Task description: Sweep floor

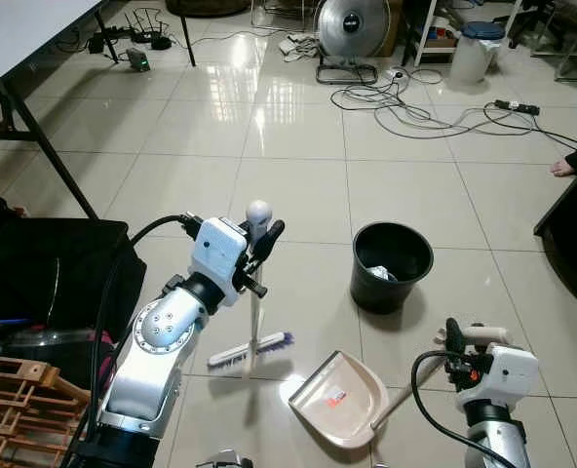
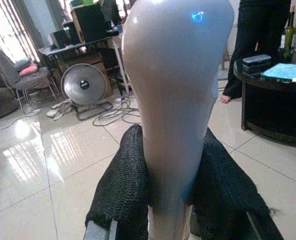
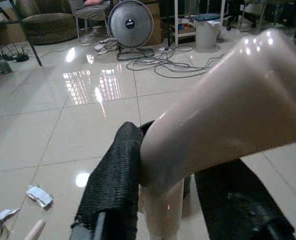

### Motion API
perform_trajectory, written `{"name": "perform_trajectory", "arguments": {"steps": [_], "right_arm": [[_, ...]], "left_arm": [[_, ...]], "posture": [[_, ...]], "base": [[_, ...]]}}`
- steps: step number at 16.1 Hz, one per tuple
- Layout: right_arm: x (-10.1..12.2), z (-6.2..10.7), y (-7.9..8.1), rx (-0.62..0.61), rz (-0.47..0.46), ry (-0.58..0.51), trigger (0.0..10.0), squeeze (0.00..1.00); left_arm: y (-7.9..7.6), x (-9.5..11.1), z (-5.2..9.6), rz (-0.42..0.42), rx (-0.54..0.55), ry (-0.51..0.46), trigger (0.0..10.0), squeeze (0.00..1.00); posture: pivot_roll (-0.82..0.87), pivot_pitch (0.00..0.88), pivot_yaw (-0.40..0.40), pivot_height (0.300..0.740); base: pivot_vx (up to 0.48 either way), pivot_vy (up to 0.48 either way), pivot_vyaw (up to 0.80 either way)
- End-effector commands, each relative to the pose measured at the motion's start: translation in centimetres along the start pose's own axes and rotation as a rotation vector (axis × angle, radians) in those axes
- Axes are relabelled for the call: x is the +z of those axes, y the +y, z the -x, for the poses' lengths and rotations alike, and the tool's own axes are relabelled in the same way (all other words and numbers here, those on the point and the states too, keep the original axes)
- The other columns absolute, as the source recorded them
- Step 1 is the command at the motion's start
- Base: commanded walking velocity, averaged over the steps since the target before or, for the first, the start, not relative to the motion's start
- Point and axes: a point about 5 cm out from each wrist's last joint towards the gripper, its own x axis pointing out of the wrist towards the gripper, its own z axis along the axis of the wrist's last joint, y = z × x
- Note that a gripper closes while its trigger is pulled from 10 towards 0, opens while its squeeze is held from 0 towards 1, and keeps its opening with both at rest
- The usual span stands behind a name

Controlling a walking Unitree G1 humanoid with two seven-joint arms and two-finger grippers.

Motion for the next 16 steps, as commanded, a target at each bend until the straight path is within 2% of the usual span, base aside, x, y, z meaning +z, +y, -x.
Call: {"name": "perform_trajectory", "arguments": {"steps": [1,8,10,12,13,14,15,16], "right_arm": [[-0.2,0.1,-0.3,-0.01,-0.008,0.011,0.0,0.0],[-0.2,-0.7,-0.8,0.023,-0.011,0.017,0.0,0.0],[0.0,-1.3,-0.4,0.117,-0.003,0.016,0.0,0.0],[0.1,-2.4,0.2,0.257,-0.027,0.055,0.0,0.0],[0.1,-2.8,0.2,0.322,-0.01,0.076,0.0,0.0],[0.2,-3.0,0.2,0.347,0.004,0.084,0.0,0.0],[0.8,-3.7,-0.6,0.432,0.052,0.107,0.0,0.0],[1.1,-4.0,-1.1,0.473,0.059,0.121,0.0,0.0]], "left_arm": [[0.2,1.3,0.0,-0.027,-0.004,-0.054,10.0,0.0],[0.5,1.1,0.0,-0.035,0.01,-0.047,10.0,0.0],[0.7,1.1,0.0,-0.044,0.016,-0.045,10.0,0.0],[0.9,1.1,0.0,-0.054,0.022,-0.036,10.0,0.0],[1.1,1.1,0.1,-0.056,0.023,-0.034,10.0,0.0],[1.1,1.1,0.1,-0.057,0.024,-0.033,10.0,0.0],[1.3,1.1,0.2,-0.058,0.031,-0.032,10.0,0.0],[1.3,1.0,0.2,-0.059,0.031,-0.03,10.0,0.0]], "posture": [[0.09,0.058,0.046,0.74],[0.1,0.053,0.043,0.74],[0.11,0.053,0.044,0.74],[0.11,0.051,0.045,0.74],[0.11,0.051,0.046,0.74],[0.11,0.051,0.046,0.74],[0.1,0.052,0.046,0.74],[0.1,0.051,0.046,0.74]], "base": [[0.0,0.0,0.0],[0.0,0.0,0.0],[0.0,0.0,0.0],[0.0,0.0,0.0],[0.0,0.0,0.0],[0.0,0.0,0.0],[0.0,0.0,0.0],[0.0,0.0,0.0]]}}
